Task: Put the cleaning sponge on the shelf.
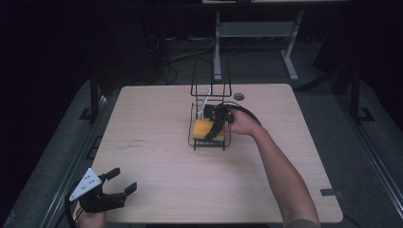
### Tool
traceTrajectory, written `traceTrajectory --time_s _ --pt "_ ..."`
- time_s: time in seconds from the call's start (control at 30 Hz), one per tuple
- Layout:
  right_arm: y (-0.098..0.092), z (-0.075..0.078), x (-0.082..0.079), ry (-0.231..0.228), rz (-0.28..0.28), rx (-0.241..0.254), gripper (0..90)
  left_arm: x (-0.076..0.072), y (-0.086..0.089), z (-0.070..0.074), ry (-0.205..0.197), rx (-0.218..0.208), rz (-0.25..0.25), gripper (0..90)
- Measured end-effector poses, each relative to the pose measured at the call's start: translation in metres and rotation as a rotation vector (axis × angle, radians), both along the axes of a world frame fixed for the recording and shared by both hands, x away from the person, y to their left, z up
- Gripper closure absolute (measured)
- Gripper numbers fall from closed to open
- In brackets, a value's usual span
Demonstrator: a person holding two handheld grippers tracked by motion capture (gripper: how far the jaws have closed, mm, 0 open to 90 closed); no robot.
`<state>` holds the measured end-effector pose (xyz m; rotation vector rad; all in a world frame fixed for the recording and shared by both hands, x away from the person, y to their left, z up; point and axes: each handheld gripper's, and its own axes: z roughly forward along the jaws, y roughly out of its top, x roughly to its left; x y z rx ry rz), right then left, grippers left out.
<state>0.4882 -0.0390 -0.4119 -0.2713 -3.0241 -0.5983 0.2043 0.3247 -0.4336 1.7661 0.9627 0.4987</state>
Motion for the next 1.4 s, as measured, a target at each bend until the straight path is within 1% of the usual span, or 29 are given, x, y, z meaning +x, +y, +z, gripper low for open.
traceTrajectory --time_s 0.03,0.13,0.27,0.33,0.5,0.57,0.6,0.7,0.73,0.8,0.87,1.0,1.13,1.2,1.27,1.4 --pt "0.000 -0.001 0.000 -0.006 0.006 0.000 21.3 0.000 0.000 0.000 -0.001 0.000 0.000 12.8" --pt "-0.001 0.000 0.001 -0.004 0.001 0.002 21.3 0.000 0.001 0.000 -0.004 0.003 -0.003 12.9" --pt "-0.001 -0.001 0.000 -0.011 0.005 -0.014 21.0 0.000 0.000 0.000 -0.002 0.002 -0.002 12.8" --pt "-0.001 -0.001 0.000 -0.008 -0.003 -0.013 21.0 0.000 0.000 0.000 -0.003 0.002 -0.002 12.8" --pt "-0.002 0.000 -0.001 -0.017 -0.003 -0.016 19.0 0.000 0.001 0.000 -0.003 0.003 -0.002 12.8" --pt "-0.001 0.001 -0.001 -0.010 -0.007 -0.009 18.5 0.000 0.000 0.000 -0.002 0.002 -0.001 12.8" --pt "-0.001 0.001 -0.002 -0.018 -0.004 -0.009 18.5 0.000 0.000 0.000 -0.003 0.003 -0.002 12.8" --pt "0.000 0.002 -0.002 -0.021 -0.002 -0.008 18.3 -0.001 0.001 0.000 -0.003 0.001 -0.002 12.9" --pt "0.000 0.002 -0.003 -0.024 -0.006 -0.010 18.1 -0.001 0.001 0.000 -0.003 0.000 -0.001 12.8" --pt "-0.001 0.004 -0.003 -0.026 -0.003 0.002 18.1 -0.001 0.001 0.000 -0.003 -0.002 -0.001 12.8" --pt "-0.002 0.007 -0.004 -0.036 -0.005 0.001 17.8 0.000 0.001 0.000 -0.003 -0.003 -0.002 12.8" --pt "-0.005 0.013 -0.004 -0.044 -0.012 0.016 17.7 0.000 0.000 0.000 -0.004 -0.001 -0.004 12.9" --pt "-0.008 0.017 -0.006 -0.044 -0.011 0.030 17.6 0.000 0.000 0.000 0.000 -0.003 -0.005 12.8" --pt "-0.008 0.020 -0.008 -0.055 -0.009 0.025 17.6 0.000 0.000 0.000 -0.001 -0.005 -0.002 12.8" --pt "-0.009 0.022 -0.009 -0.056 -0.004 0.034 17.6 -0.001 0.001 0.000 -0.001 -0.008 -0.001 12.8" --pt "-0.010 0.026 -0.011 -0.062 0.000 0.029 17.6 -0.001 0.001 0.000 0.000 -0.013 -0.001 12.8"
